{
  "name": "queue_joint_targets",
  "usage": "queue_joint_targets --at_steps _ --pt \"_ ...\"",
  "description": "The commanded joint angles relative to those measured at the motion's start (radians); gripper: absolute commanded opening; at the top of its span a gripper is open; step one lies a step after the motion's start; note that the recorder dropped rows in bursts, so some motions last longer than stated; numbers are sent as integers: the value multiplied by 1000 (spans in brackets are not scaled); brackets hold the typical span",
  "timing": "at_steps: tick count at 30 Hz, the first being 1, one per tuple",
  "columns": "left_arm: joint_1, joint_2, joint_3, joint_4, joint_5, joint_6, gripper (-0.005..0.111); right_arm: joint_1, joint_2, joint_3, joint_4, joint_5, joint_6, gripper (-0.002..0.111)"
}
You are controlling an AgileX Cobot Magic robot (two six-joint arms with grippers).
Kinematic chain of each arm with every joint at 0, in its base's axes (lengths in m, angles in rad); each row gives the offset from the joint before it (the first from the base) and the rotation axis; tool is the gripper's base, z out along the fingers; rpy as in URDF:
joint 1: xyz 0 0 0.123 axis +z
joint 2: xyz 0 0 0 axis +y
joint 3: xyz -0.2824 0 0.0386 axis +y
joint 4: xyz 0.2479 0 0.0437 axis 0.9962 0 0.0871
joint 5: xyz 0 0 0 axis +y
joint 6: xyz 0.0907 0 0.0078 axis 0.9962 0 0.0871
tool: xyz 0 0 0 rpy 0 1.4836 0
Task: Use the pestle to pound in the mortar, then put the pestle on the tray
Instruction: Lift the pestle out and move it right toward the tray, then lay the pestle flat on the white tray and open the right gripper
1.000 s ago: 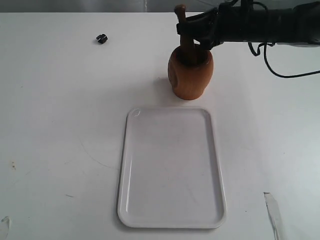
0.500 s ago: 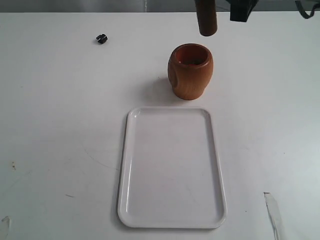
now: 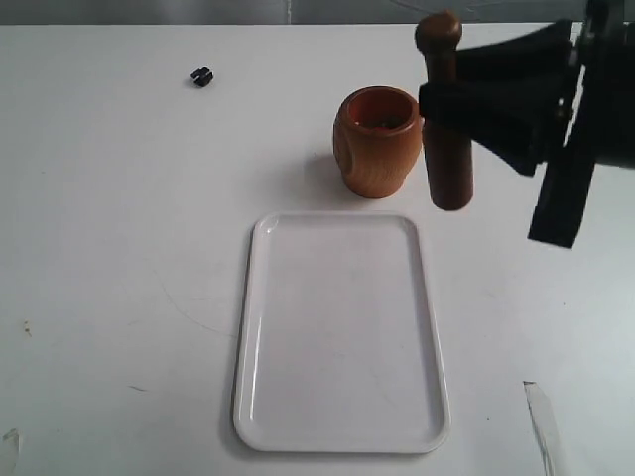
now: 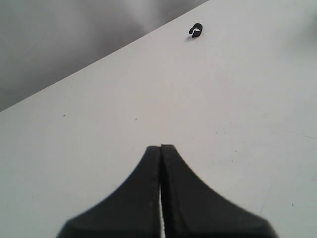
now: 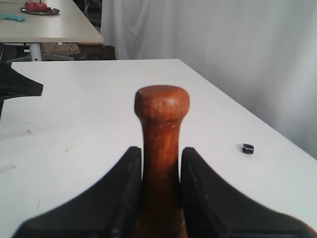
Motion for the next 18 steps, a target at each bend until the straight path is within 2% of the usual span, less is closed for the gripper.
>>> queue_joint_targets --at_steps 1,6,8,13,18 --pt "-8 -1 1 -7 -3 -8 0 0 -19 95 57 -30 -12 0" --pt "-8 -1 1 -7 -3 -8 0 14 25 136 73 -65 0 0" --pt "-8 -1 1 -7 -3 -8 0 59 59 136 73 -96 0 0" --pt "-8 -1 1 -7 -3 -8 0 235 204 115 73 -329 -13 0" --pt "-8 -1 1 -7 -3 -8 0 295 342 52 73 -372 32 0"
